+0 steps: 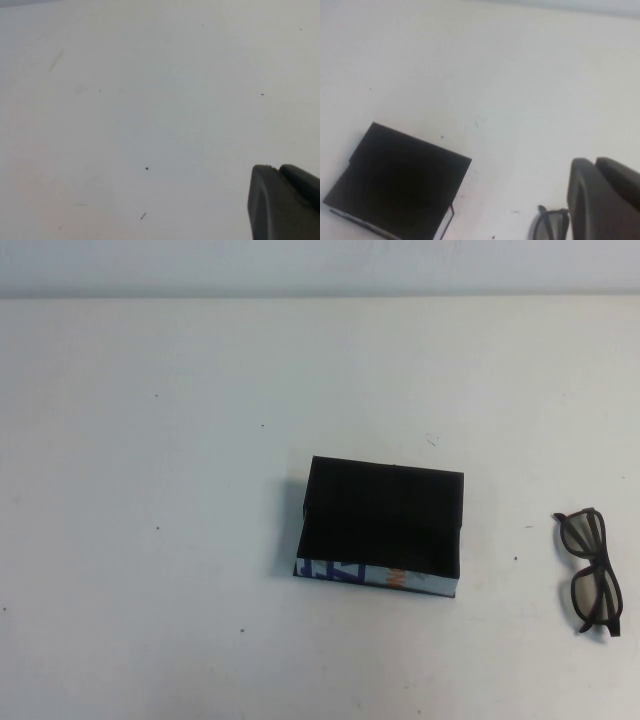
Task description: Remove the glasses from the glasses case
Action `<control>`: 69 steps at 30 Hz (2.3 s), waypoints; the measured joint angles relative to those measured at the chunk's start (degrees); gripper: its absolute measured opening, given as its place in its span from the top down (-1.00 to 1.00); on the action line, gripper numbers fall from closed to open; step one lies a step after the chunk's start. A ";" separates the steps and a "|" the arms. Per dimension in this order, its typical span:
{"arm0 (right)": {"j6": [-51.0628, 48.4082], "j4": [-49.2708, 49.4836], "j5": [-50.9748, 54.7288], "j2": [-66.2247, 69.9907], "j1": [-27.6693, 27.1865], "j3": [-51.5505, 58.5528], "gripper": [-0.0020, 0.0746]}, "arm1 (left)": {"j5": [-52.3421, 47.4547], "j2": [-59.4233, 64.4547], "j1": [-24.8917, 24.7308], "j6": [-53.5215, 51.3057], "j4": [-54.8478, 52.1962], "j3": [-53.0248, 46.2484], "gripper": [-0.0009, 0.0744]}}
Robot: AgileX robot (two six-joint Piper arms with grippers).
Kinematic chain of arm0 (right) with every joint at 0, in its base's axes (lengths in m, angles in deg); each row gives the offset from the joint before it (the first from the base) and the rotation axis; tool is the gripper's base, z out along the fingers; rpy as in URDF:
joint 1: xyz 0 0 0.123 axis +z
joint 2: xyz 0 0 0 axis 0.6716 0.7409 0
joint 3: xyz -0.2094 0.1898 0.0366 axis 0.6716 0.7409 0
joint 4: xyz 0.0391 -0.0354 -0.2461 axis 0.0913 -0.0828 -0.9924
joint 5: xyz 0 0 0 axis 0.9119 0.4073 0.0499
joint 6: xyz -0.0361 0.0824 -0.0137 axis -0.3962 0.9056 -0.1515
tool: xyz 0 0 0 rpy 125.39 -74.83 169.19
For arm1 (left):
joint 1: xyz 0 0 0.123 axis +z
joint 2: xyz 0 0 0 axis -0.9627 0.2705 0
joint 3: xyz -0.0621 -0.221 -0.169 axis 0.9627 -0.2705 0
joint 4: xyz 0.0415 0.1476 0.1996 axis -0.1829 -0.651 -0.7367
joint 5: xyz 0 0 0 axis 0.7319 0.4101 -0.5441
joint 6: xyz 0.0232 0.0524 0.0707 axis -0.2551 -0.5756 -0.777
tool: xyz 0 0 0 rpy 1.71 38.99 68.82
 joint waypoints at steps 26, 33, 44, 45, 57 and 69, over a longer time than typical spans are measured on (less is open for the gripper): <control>-4.47 4.82 -19.16 -31.56 0.00 30.61 0.99 | 0.00 0.00 0.00 0.00 0.00 0.00 0.99; -6.71 5.94 -41.83 -39.99 0.00 47.09 0.99 | 0.00 0.00 0.00 0.00 0.00 0.00 0.99; 10.02 -7.11 -41.83 -52.49 0.00 59.29 0.99 | 0.00 0.00 0.00 0.00 0.00 0.00 0.99; 14.55 -9.60 -40.71 -52.73 0.00 59.44 0.99 | 0.00 0.00 0.00 0.00 0.00 0.00 0.99; 25.91 -15.63 -26.02 -55.92 0.00 61.20 0.99 | 0.00 0.00 0.00 0.00 0.00 0.00 0.99; 26.03 -15.42 -24.11 -55.92 0.00 61.20 0.99 | 0.00 0.00 0.00 0.00 0.00 0.00 0.99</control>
